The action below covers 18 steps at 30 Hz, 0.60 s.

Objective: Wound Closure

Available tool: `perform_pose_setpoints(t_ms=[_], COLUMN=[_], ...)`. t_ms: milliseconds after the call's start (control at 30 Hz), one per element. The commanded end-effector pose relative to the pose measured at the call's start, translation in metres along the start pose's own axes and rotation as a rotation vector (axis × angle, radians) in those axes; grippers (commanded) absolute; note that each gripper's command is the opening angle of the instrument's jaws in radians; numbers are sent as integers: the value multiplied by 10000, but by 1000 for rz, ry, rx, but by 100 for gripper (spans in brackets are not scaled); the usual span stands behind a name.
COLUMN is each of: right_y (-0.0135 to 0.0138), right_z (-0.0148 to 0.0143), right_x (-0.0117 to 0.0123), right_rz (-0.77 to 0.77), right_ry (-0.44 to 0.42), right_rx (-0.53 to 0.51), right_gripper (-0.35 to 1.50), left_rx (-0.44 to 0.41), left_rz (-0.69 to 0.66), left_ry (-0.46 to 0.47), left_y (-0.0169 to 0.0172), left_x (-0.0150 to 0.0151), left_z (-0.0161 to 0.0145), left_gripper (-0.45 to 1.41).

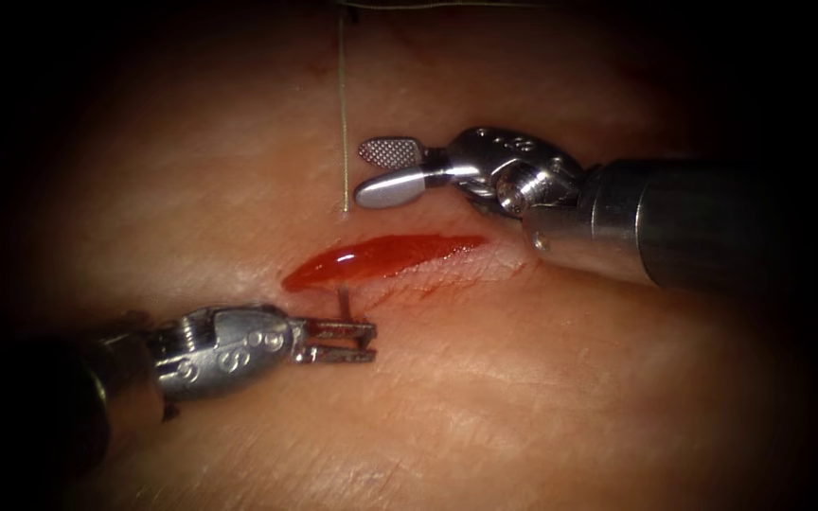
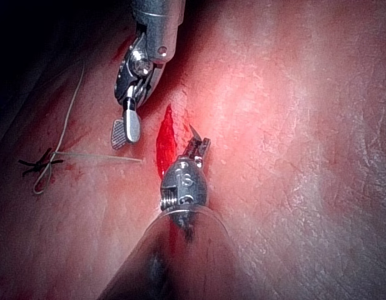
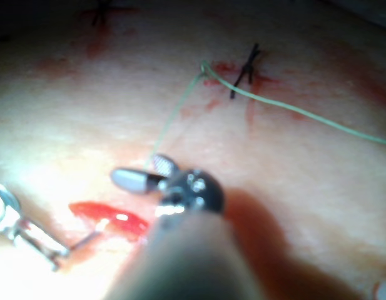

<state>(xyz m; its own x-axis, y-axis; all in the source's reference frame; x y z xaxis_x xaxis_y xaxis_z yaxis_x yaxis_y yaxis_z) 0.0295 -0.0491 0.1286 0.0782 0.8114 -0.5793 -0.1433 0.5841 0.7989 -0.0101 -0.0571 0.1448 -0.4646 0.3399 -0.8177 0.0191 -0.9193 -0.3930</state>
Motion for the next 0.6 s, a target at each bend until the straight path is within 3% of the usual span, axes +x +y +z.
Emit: perform_pose_setpoints(t_ms=[33,300,600], right_y=[3,-1,-2], right_z=[7,7,-3], right_x=[4,6,4], right_rz=[1,5,-2], right_ry=[6,6,4], right_rx=[4,3,9], right_gripper=[130,130,130], left_rx=[-19,-116,-71], left_rz=[-37,-191,-121], left_ry=[24,195,213], left_y=[-3,-5,-9], left_x=[4,35,47], left_z=[4,-14,-26], left_gripper=[-45,-45,-45])
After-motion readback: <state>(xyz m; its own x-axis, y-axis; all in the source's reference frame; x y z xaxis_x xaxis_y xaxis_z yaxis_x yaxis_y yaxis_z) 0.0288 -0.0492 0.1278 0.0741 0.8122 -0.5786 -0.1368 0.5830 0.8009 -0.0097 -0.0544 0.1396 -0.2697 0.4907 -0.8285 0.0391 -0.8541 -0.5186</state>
